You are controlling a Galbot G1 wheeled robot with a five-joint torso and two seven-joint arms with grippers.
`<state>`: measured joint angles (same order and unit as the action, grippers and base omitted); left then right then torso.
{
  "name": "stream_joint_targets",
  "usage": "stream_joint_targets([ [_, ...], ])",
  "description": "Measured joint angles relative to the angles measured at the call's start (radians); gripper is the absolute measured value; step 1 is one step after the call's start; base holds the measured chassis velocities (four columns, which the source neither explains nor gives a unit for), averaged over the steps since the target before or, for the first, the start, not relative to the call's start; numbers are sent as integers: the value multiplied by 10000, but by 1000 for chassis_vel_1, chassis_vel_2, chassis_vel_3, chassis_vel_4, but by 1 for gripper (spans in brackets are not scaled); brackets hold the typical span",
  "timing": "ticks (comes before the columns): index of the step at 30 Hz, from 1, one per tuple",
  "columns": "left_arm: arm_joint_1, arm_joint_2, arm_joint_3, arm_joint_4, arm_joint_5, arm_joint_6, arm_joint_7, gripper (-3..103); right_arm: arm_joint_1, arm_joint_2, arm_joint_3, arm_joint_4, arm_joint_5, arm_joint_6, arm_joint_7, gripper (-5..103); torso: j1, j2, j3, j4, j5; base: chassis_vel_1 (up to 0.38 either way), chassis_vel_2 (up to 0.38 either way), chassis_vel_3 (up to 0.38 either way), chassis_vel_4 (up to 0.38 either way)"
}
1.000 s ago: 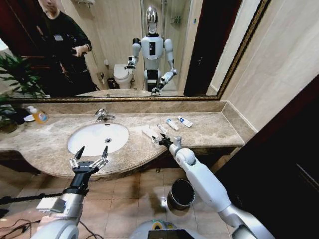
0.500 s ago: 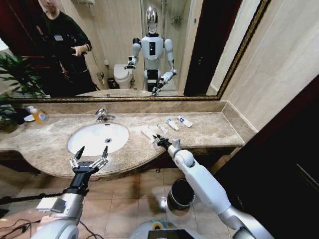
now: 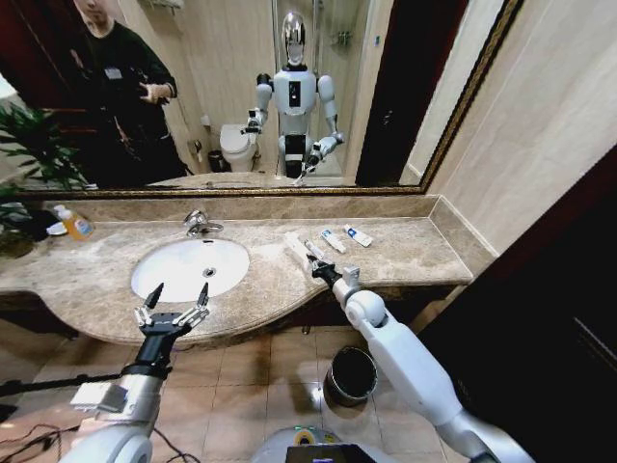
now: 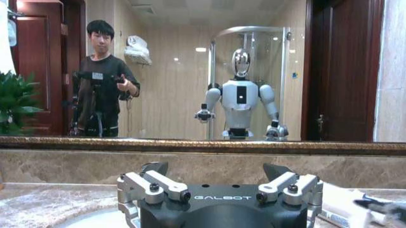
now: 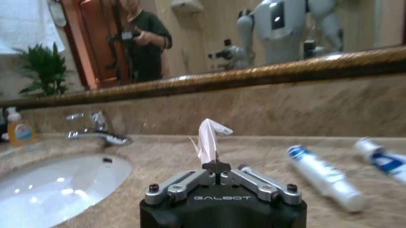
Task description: Pick up the trash from the sink and place it in the trash bin.
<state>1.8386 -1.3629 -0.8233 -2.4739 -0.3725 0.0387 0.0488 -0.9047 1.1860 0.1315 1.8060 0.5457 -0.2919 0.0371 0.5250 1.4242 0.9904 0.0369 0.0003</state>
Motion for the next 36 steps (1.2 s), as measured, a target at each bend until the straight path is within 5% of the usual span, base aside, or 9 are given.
stream_joint_targets([
  [13, 0, 1, -2, 0, 0, 0, -2, 100, -3363, -1313, 2366, 3012, -63, 116, 419, 0, 0, 0, 0, 0, 0, 0, 0, 0, 0],
  [20, 0, 0, 0, 0, 0, 0, 0, 100, -6129, -1008, 4460, 3840, -71, 586, -132, 0, 0, 0, -1, -1, 1, 0, 0, 0, 0],
  [24, 0, 0, 0, 0, 0, 0, 0, 100, -8361, -741, 5675, 3778, -105, 1653, -855, 0, 0, 0, -2, -4, -1, 0, 0, 0, 0],
  [31, 0, 0, 0, 0, 0, 0, 0, 100, -9654, -249, 5545, 2543, -1018, 3623, -1034, 0, 0, 0, -1, -3, -1, 0, 0, 0, 0],
  [36, 0, 0, 0, 0, 0, 0, 0, 100, -9005, 256, 4970, 1090, -1744, 3688, -978, 0, 0, 0, 0, -1, 0, 0, 0, 0, 0],
])
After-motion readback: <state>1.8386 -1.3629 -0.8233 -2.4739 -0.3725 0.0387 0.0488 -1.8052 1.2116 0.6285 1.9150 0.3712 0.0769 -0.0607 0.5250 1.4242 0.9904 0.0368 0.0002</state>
